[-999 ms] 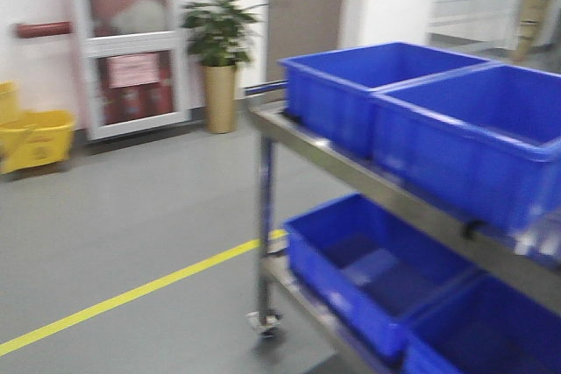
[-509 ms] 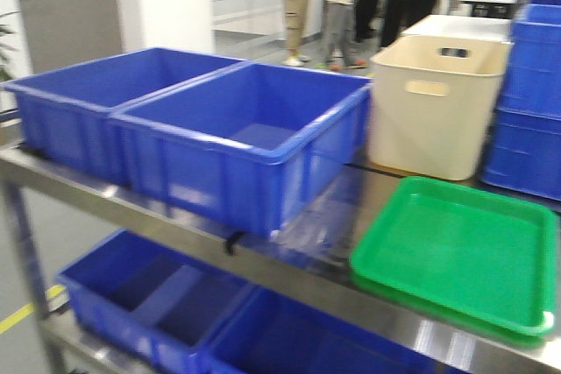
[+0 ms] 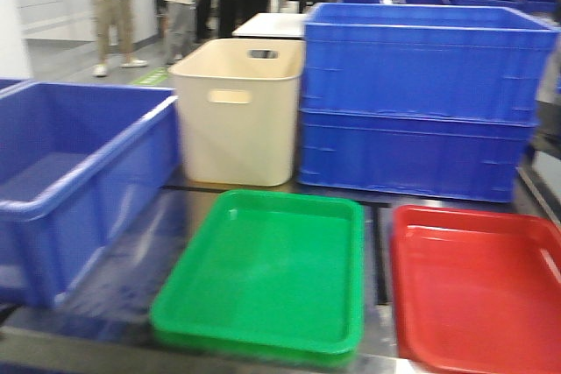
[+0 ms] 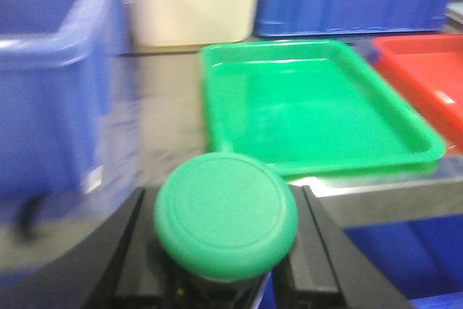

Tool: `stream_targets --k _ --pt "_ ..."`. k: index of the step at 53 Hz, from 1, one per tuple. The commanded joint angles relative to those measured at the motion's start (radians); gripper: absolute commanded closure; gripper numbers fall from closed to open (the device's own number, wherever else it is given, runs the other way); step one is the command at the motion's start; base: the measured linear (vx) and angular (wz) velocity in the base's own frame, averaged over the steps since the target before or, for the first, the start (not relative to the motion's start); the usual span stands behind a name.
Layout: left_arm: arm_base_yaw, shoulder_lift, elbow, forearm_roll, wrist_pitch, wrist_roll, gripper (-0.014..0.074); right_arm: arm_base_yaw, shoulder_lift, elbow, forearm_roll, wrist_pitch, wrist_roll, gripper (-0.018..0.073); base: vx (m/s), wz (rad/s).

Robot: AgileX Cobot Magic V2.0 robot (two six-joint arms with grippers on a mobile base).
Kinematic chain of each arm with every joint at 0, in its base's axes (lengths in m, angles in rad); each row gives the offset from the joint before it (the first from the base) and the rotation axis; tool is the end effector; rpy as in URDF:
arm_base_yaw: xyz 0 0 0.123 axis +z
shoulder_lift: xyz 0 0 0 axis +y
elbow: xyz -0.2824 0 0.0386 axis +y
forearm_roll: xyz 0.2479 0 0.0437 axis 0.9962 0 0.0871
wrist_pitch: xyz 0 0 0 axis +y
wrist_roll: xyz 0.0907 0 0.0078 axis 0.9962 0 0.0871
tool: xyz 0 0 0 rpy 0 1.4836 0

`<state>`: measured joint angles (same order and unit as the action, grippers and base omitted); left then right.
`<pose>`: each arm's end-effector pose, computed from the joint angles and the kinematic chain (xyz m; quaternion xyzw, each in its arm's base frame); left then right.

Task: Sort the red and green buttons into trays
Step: 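Drive the base to the counter with the green and red trays, then extend both arms over the trays holding the buttons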

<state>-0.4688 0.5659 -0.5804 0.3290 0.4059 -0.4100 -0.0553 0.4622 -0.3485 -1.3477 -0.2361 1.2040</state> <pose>0.1089 -0.0421 0.3288 0.1064 0.7924 -0.1206 0.5884 0.1053 0.0148 0.3011 -0.1107 0.6890 0.0112 0.7161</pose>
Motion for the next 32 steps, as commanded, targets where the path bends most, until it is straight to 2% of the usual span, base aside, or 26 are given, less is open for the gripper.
stream_targets --k 1,20,32 --pt "-0.007 0.004 -0.032 0.006 -0.081 -0.001 0.0596 -0.005 0.006 -0.034 0.015 -0.015 -0.002 0.0569 0.17 -0.64" --pt "-0.007 0.004 -0.032 0.006 -0.081 -0.001 0.0596 -0.005 0.006 -0.034 0.015 -0.015 -0.002 0.0569 0.14 -0.51" --pt "-0.007 0.004 -0.032 0.006 -0.081 -0.001 0.0596 -0.005 0.006 -0.034 0.015 -0.015 -0.002 0.0569 0.06 -0.22"
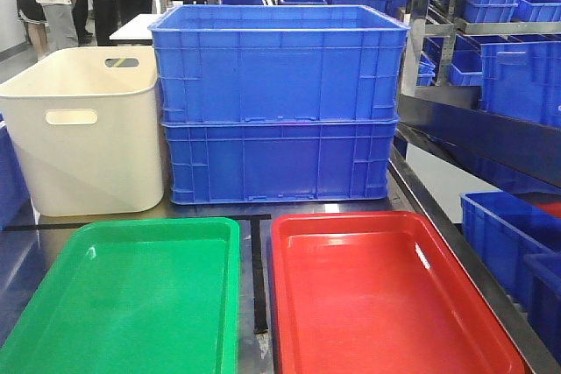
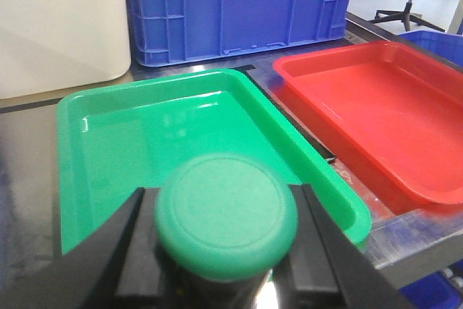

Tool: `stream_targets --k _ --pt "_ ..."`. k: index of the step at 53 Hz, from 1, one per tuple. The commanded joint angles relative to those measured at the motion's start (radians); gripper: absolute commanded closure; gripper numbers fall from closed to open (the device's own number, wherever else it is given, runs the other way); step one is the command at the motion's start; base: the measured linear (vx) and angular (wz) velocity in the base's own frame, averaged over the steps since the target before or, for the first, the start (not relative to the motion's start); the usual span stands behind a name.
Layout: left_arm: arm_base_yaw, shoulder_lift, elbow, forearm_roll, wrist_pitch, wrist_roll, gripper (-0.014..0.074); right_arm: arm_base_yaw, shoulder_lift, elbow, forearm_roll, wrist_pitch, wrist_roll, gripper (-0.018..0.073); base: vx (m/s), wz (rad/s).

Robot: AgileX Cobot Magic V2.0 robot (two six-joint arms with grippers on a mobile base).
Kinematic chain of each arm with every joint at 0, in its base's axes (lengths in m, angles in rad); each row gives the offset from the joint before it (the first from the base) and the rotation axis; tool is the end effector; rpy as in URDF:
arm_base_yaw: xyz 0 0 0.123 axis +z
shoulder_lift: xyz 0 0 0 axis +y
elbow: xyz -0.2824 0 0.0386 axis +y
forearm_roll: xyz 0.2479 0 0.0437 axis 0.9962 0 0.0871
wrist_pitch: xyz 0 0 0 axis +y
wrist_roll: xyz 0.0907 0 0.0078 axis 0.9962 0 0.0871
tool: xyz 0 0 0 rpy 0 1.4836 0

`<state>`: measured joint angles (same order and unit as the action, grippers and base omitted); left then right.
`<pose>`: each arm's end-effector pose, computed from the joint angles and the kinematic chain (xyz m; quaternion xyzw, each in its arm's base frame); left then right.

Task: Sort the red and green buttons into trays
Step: 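Extend both arms over the trays holding the buttons, then lower the green button into the green tray and red into red tray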

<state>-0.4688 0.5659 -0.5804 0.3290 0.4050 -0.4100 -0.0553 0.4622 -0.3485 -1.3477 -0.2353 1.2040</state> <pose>0.1089 -0.0421 0.3289 0.1064 0.7922 -0.1208 0.5887 0.1053 0.0148 0.3011 -0.1104 0.6891 0.0109 0.7161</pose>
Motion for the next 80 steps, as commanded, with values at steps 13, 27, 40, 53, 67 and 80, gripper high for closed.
stream_targets --k 13,27,40,53,67,80 --pt "-0.007 0.004 -0.032 0.006 -0.080 -0.001 0.0596 -0.005 0.006 -0.034 0.015 -0.016 -0.002 0.0569 0.00 -0.02" --pt "-0.007 0.004 -0.032 0.006 -0.080 -0.001 0.0596 -0.005 0.006 -0.034 0.019 -0.009 -0.008 0.0569 0.00 0.00" --pt "-0.007 0.004 -0.032 0.006 -0.090 -0.001 0.0596 -0.005 0.006 -0.034 0.020 -0.082 -0.009 0.0569 0.00 0.00" --pt "-0.007 0.029 -0.033 0.006 -0.207 -0.032 0.0596 -0.005 0.106 -0.062 0.019 -0.242 -0.017 0.0569 0.00 0.00" --pt "0.022 0.306 -0.049 0.114 -0.390 -0.062 0.0596 -0.005 0.541 -0.309 0.051 -0.410 -0.042 0.0569 0.00 0.00" --pt "0.156 0.756 -0.238 0.099 -0.598 -0.091 0.0596 -0.005 1.089 -0.653 0.054 -0.700 -0.101 0.0569 0.00 0.00"
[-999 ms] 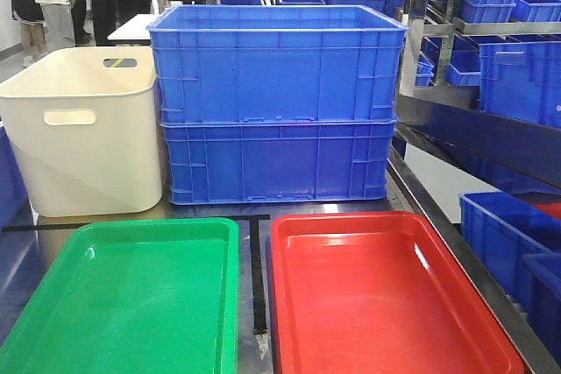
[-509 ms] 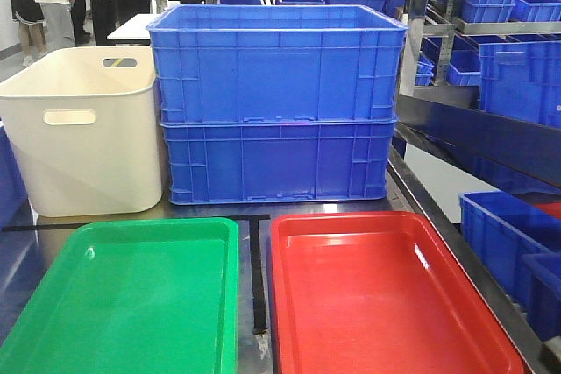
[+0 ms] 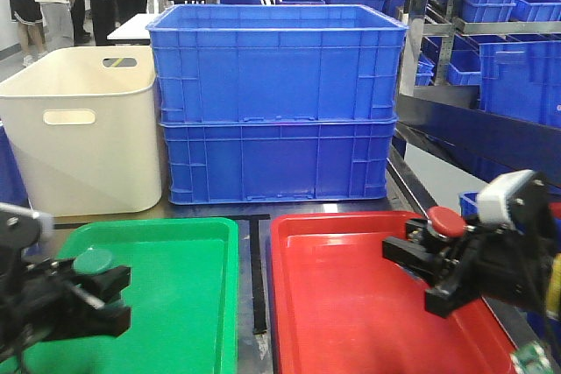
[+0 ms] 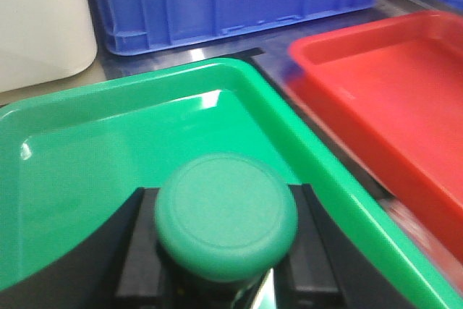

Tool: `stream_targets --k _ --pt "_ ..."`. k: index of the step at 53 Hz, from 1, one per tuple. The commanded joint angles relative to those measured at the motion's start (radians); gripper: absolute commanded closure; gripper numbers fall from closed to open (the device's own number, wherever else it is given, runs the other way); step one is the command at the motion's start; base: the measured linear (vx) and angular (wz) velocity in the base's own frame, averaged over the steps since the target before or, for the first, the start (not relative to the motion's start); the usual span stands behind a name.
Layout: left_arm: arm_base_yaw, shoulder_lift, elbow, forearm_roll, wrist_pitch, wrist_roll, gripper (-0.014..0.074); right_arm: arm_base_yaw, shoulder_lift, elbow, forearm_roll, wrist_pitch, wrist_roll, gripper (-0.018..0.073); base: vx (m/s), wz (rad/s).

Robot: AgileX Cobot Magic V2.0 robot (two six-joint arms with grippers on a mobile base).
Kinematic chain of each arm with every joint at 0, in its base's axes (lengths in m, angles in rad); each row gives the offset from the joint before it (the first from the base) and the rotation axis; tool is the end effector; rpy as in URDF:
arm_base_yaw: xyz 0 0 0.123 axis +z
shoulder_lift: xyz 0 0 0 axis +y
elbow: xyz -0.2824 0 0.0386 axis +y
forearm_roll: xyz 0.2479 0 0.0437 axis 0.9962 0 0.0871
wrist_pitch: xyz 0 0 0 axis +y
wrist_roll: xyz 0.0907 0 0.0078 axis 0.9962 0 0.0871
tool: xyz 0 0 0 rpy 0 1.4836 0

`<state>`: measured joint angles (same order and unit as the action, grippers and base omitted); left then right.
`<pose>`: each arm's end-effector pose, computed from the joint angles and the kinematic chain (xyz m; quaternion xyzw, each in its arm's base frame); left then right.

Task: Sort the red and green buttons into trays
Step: 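Lower the green button into the green tray and red into red tray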

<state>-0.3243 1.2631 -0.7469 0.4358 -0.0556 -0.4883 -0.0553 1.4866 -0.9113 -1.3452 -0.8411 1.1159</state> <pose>0.2581 -0.0889 0.2857 0.1184 0.8190 -0.1148 0.5496 0.3105 0.0490 0.2943 -0.2682 0.7147 0.2598 0.5915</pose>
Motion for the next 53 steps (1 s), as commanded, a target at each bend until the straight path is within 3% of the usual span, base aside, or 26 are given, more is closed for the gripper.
stream_targets --k 1,14,30,38,53 --pt "0.011 0.072 -0.082 -0.008 -0.146 -0.013 0.0596 -0.005 0.081 -0.101 0.051 -0.101 -0.013 0.0569 0.00 0.00" --pt "0.011 0.235 -0.114 -0.002 -0.337 -0.003 0.0594 -0.005 0.282 -0.196 0.051 -0.096 -0.079 0.0567 0.00 0.00" --pt "0.011 0.304 -0.114 0.005 -0.368 0.007 0.0524 -0.005 0.298 -0.197 0.044 0.105 -0.129 0.0517 0.00 0.00" --pt "0.011 0.305 -0.114 0.005 -0.372 0.007 0.0423 -0.005 0.298 -0.197 0.043 0.127 -0.136 0.0401 0.00 0.00" --pt "0.011 0.305 -0.114 0.005 -0.375 0.007 0.0141 -0.005 0.298 -0.197 0.043 0.124 -0.136 0.0046 0.00 0.00"
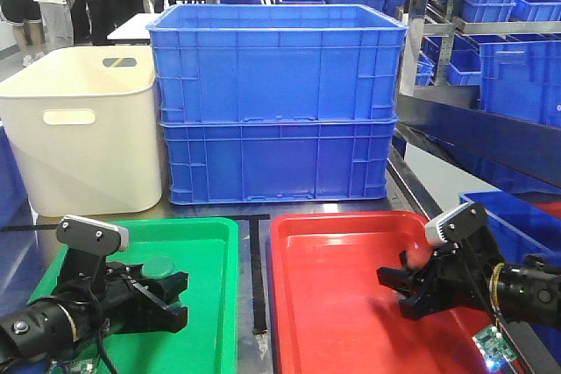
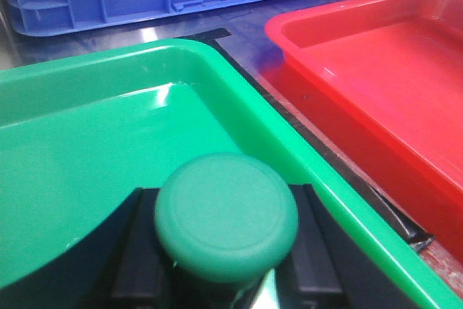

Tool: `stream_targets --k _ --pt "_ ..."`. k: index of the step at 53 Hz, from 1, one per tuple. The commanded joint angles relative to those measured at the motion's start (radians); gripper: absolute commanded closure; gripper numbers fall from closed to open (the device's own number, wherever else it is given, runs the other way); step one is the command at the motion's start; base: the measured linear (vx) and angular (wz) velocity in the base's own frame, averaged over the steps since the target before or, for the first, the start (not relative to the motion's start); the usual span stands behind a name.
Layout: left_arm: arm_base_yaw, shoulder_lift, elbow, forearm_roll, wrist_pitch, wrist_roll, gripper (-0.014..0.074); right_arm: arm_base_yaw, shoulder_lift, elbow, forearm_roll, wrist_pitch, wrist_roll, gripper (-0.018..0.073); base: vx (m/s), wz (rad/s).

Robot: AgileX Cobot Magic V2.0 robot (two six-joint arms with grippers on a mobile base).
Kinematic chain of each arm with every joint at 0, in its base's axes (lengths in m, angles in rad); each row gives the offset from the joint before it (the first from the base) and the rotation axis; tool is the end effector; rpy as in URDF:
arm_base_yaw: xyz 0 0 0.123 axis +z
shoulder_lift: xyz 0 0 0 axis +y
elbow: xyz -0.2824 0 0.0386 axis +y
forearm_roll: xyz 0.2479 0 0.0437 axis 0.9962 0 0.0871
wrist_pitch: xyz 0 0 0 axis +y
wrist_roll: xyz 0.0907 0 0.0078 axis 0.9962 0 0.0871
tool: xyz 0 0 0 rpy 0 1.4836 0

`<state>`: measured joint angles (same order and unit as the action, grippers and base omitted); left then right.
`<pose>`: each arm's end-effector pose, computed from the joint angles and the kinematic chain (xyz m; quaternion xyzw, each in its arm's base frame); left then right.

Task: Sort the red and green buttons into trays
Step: 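Lower the green button into the green tray and red into red tray, then open both grippers and lift them away from the buttons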

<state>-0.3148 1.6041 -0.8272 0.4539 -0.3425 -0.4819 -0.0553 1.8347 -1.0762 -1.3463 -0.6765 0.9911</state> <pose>0.3182 -0.1177 0.2278 0.1496 0.8129 -0.1619 0.5390 0.3869 0.0341 0.2125 -0.2612 0.7872 0.1881 0.5260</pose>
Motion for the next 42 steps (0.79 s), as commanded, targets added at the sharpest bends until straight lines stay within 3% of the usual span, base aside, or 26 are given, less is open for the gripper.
stream_targets --k 1,8,31,37,42 --pt "0.002 -0.036 -0.034 -0.013 -0.088 0.001 0.0136 -0.005 -0.050 -0.032 0.044 -0.041 -0.011 0.0034 0.00 0.00" --pt "0.002 -0.036 -0.034 -0.014 -0.088 0.001 0.0080 -0.005 -0.050 -0.032 0.045 -0.050 -0.010 -0.0024 0.00 0.00" --pt "0.002 -0.197 -0.034 -0.013 -0.078 0.046 0.0078 -0.005 -0.168 -0.032 0.117 -0.101 -0.031 -0.0024 0.00 0.00" --pt "0.002 -0.275 -0.034 -0.013 -0.009 0.045 0.0081 -0.005 -0.250 -0.032 0.111 -0.101 -0.020 -0.0018 0.00 0.00" --pt "-0.002 -0.348 -0.034 -0.013 0.092 0.045 0.0107 -0.005 -0.328 -0.032 0.062 -0.102 0.058 0.0025 0.00 0.00"
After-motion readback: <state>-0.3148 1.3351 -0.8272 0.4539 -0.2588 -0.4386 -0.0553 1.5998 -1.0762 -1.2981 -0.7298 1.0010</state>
